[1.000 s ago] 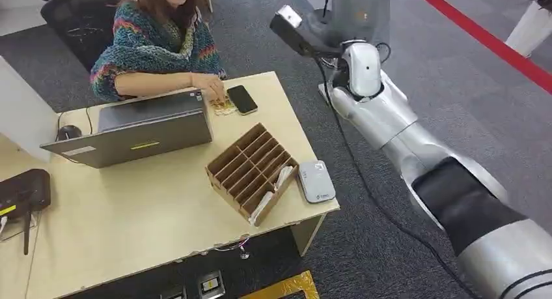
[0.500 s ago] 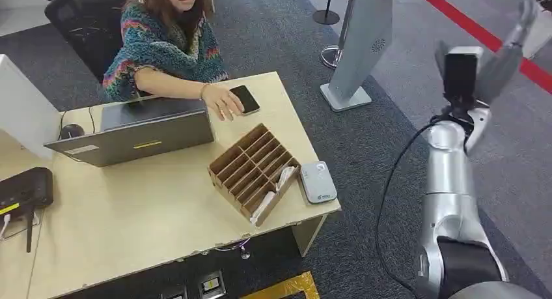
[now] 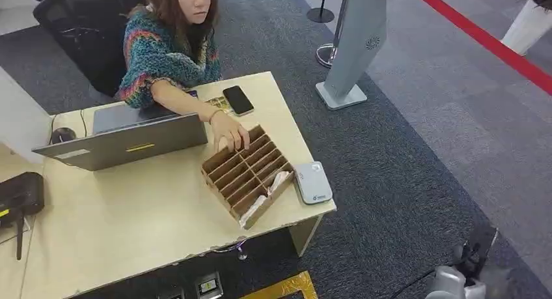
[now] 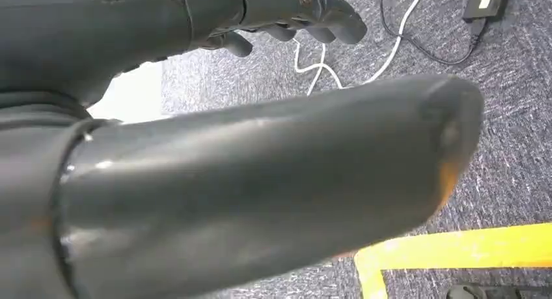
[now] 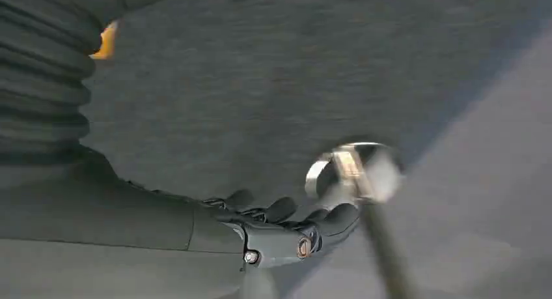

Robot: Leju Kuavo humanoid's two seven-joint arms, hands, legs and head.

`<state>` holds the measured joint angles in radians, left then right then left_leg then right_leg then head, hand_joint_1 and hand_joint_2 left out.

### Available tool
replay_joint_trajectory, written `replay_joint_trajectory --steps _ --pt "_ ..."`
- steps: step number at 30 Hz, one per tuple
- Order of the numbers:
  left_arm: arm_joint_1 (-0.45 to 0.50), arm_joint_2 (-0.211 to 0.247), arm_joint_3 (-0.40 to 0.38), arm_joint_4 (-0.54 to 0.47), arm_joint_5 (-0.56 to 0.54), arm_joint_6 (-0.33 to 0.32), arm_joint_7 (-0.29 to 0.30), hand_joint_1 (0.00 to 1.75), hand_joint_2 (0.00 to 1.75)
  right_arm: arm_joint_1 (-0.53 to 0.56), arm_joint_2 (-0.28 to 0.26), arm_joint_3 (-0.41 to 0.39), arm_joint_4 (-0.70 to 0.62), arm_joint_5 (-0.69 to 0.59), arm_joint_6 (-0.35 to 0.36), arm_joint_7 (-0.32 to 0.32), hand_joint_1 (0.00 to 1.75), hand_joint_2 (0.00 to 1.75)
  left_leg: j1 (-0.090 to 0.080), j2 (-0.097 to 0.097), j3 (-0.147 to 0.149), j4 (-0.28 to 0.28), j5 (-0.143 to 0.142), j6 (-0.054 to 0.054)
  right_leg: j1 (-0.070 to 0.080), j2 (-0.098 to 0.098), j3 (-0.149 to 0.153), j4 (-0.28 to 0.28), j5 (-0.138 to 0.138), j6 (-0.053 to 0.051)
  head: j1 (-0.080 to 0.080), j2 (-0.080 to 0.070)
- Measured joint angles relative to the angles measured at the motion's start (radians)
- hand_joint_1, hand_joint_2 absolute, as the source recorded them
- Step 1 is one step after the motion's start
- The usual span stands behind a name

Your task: Pass the card to the sensor for recognition and then transmit it.

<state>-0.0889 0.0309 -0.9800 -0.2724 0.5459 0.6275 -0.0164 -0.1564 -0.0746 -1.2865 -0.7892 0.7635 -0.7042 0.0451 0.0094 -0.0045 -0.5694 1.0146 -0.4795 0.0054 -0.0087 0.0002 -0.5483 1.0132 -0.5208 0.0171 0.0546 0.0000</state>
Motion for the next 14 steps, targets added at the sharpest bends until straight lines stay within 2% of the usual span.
replay_joint_trajectory --steps 3,6,9,12,14 --pt "0.0 0.0 0.0 0.0 -0.012 -0.004 0.014 0.0 0.0 0.005 0.063 -0.072 0.034 0.048 0.0 0.014 0.0 0.0 0.002 0.001 0.001 0.0 0.001 -0.001 0.002 0.0 0.001 0.0 0.0 0.0 0.001 0.0" --pt "-0.001 0.0 0.001 0.002 -0.008 -0.01 0.024 0.0 0.0 0.006 0.104 -0.123 0.075 0.055 0.0 -0.007 0.0 0.0 0.002 0.001 0.001 0.0 0.001 -0.001 0.002 0.0 0.002 0.0 0.0 0.0 0.001 0.0" --pt "-0.001 0.0 0.001 0.002 0.007 -0.011 0.033 0.0 0.0 0.006 0.124 -0.143 0.112 0.053 0.001 -0.019 0.0 0.0 0.002 0.001 0.001 0.0 0.001 -0.001 0.001 0.0 0.003 0.0 0.0 0.0 0.001 0.0" --pt "-0.002 0.002 0.001 0.002 0.012 -0.01 0.034 0.0 0.0 0.003 0.125 -0.169 0.168 0.067 0.001 -0.077 0.0 0.0 0.001 0.001 0.002 0.0 0.001 -0.001 0.001 0.0 0.004 0.0 0.0 0.0 0.001 0.0" --pt "-0.002 0.002 0.0 0.002 0.012 -0.01 0.034 0.0 0.0 0.001 0.12 -0.183 0.206 0.09 0.001 -0.094 0.0 0.0 0.0 0.001 0.003 0.0 0.001 -0.001 0.0 0.0 0.004 0.0 0.0 0.0 0.001 0.0"
